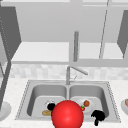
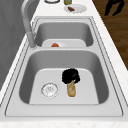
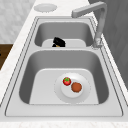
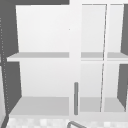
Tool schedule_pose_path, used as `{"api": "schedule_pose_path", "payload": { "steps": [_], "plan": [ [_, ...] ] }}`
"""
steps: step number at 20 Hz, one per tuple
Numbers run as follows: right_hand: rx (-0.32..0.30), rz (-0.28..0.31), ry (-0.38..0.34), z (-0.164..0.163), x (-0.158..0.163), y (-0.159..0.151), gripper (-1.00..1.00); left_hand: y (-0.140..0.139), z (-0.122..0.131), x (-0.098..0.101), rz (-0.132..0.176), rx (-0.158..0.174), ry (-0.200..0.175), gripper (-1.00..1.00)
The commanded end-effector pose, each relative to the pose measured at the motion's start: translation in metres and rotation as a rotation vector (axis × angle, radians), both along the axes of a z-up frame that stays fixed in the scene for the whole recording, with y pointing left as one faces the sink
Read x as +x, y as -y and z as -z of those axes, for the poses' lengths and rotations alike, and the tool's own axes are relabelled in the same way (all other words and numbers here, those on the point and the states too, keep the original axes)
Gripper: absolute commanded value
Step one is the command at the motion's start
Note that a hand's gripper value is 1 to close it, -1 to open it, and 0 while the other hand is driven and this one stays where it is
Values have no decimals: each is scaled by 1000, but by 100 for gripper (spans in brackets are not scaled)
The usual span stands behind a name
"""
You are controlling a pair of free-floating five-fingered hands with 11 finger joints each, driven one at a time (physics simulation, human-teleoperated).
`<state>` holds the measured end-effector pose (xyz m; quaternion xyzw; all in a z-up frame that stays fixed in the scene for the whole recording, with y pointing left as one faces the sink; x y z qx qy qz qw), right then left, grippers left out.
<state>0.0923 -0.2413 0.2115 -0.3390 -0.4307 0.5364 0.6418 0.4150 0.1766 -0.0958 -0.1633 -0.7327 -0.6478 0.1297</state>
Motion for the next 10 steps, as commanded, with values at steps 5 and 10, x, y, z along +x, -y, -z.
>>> {"api": "schedule_pose_path", "payload": {
  "steps": [5, 10],
  "plan": [
    [0, 0, 0, 0, 0, 0, 0, -11, 12, 52, 58, -3, -161, 100],
    [0, 0, 0, 0, 0, 0, 0, -7, 26, 44, 39, -51, -261, 100]
  ]
}}
